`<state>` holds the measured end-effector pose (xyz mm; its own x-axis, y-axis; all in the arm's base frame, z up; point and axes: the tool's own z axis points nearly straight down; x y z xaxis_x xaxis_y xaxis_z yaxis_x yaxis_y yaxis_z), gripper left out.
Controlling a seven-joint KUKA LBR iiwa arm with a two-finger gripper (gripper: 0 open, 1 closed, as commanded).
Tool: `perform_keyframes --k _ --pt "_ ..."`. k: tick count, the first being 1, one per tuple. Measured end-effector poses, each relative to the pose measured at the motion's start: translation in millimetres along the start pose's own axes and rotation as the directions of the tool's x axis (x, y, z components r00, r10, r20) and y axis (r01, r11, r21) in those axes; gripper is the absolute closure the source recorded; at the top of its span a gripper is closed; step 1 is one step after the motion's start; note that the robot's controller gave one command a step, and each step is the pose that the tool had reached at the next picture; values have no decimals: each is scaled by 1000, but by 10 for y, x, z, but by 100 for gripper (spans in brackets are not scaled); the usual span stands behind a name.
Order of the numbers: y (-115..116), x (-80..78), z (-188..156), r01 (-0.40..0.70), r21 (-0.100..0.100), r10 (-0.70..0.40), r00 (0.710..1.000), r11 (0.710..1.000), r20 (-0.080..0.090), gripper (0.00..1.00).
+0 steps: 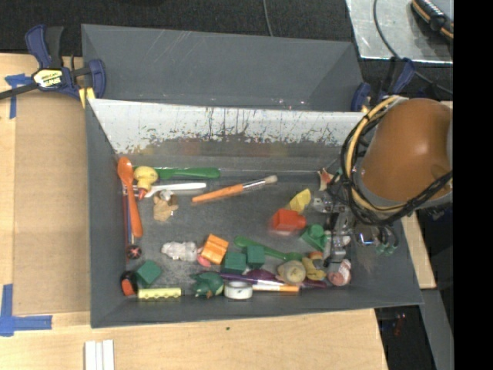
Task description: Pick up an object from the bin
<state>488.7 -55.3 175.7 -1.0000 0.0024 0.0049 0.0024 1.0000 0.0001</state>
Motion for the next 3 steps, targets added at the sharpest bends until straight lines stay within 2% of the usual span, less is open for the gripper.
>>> perform_keyframes --k 1,2,3 --pt "2 -19 -35 3 1 -3 1000 1000 8 100" --pt "2 -19 -35 3 1 -3 1000 1000 8 100" --pt "-66 -59 260 4 2 -4 1000 1000 20 100"
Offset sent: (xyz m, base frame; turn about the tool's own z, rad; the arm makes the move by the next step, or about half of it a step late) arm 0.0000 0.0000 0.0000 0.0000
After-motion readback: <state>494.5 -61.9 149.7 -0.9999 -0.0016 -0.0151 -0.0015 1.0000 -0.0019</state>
